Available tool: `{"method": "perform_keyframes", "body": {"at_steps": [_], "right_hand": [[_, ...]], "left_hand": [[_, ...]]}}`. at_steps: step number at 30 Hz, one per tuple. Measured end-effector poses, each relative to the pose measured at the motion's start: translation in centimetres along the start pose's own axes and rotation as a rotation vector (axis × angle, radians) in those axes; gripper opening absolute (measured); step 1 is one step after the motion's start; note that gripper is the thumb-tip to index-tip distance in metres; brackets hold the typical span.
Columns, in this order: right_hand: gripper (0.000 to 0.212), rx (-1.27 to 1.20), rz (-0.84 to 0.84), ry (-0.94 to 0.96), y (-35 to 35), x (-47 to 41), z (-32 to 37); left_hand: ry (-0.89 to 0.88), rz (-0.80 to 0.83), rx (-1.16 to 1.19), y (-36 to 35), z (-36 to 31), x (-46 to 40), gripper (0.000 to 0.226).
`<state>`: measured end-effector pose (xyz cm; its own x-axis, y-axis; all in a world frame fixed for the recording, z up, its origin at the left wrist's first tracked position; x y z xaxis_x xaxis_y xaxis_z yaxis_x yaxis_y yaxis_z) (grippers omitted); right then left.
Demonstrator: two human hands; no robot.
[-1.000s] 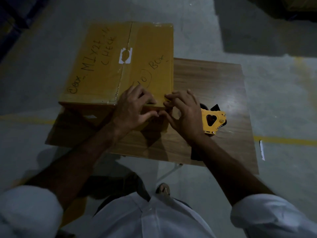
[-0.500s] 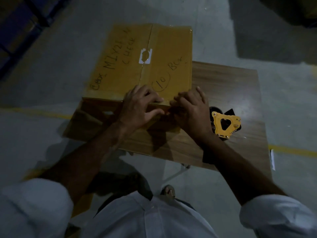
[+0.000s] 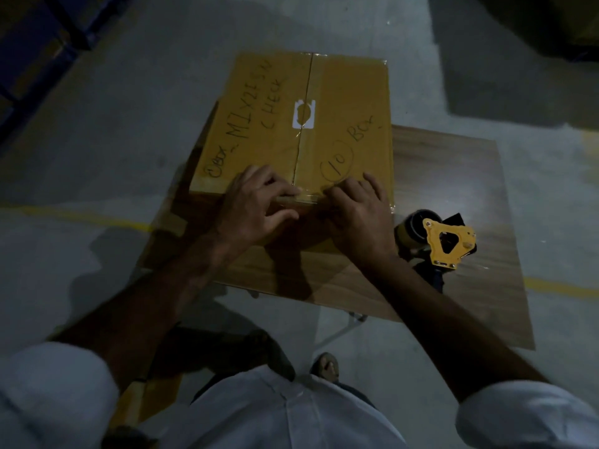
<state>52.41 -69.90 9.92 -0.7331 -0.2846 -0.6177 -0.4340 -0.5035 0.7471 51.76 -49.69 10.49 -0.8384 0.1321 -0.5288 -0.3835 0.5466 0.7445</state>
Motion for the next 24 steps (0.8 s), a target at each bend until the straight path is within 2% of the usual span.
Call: {"method": "perform_keyframes", "body": {"at_steps": [4,7,11,14,18,24], "right_hand": [[0.035,0.017,0.052,-0.071,-0.3,-1.6,1.4],[0.036,-0.089,0.082,-0.027,-1.7,-3.0,3.6],[0.039,-0.085,0.106,-0.064,-3.4,-2.3,4.7],[0.046,-0.008,0.117,-0.067,-3.7,-1.6,4.9],[0.040,-0.093,0.063,-0.083,-4.3,-3.6,6.5],[0.037,-0.146,0.100,-0.011,-7.1,-4.4,9.0]], "left_hand": [[0.056,-0.041,-0.015,3.0,3.2,0.4,0.039],[0.108,-0.045,-0.044,4.0,4.8,0.7,0.039],[0.067,-0.039,0.004,4.2,5.0,1.0,0.038],[0.041,-0.007,0.021,4.2,6.4,1.6,0.050],[0.226,-0.149,-0.016,5.4,9.8,2.6,0.062],[0.421,-0.220,0.221,4.9,10.5,3.9,0.053]]}}
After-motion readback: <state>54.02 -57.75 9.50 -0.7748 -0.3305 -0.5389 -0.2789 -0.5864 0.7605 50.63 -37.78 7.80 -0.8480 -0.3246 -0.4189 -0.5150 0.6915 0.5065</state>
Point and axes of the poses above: each hand's wrist, its own x-axis away from the middle knuckle, its own y-axis out of the back of the hand, z = x × y, the point moved 4 cm from there along -x, towards the middle knuckle, and after that the axes turned 14 degrees about -z, right-handed, at the moved point
